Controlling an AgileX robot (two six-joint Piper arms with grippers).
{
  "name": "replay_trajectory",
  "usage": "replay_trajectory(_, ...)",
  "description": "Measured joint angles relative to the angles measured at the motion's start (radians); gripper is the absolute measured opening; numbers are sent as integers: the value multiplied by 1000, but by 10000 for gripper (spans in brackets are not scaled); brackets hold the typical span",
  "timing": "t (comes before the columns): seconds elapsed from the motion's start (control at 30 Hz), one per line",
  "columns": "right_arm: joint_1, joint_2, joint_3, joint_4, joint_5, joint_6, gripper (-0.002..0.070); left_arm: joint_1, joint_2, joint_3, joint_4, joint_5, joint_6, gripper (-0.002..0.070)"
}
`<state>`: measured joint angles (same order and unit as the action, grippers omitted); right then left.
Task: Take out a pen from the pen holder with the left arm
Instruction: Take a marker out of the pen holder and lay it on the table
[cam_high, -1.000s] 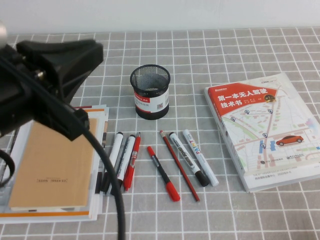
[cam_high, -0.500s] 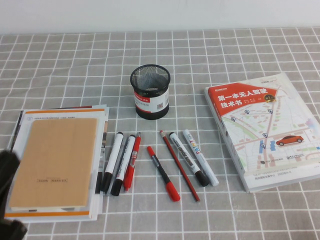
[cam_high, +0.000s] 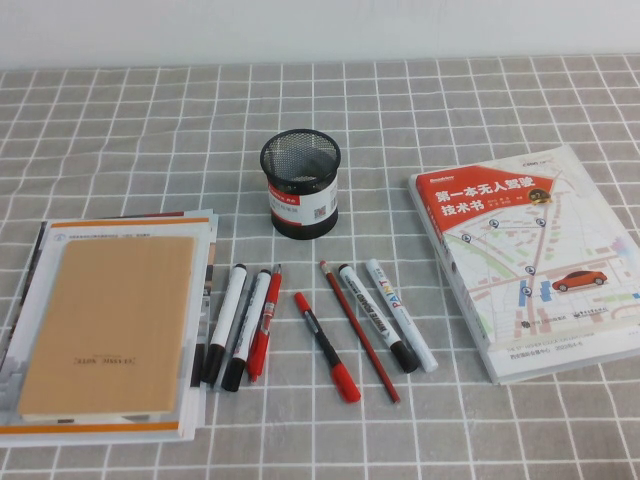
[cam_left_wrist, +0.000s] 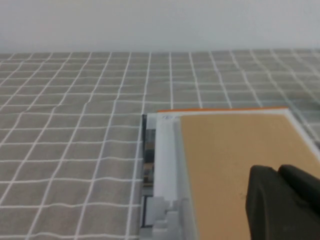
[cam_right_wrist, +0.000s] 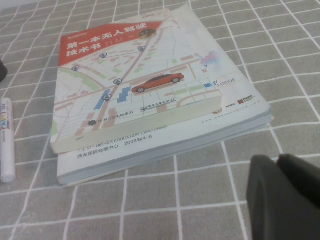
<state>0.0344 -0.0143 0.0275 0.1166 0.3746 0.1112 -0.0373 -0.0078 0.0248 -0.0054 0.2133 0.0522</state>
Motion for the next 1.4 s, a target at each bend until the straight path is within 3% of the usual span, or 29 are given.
replay_trajectory(0.17, 0, 0, 0, 0, 0, 0, -13, 61, -1, 0, -38, 76, 96, 0)
replay_trajectory(0.43, 0, 0, 0, 0, 0, 0, -13, 64, -1, 0, -109, 151, 235, 0)
replay_trajectory(1.4, 0, 0, 0, 0, 0, 0, -13, 68, -2, 0, -138, 164, 250, 0)
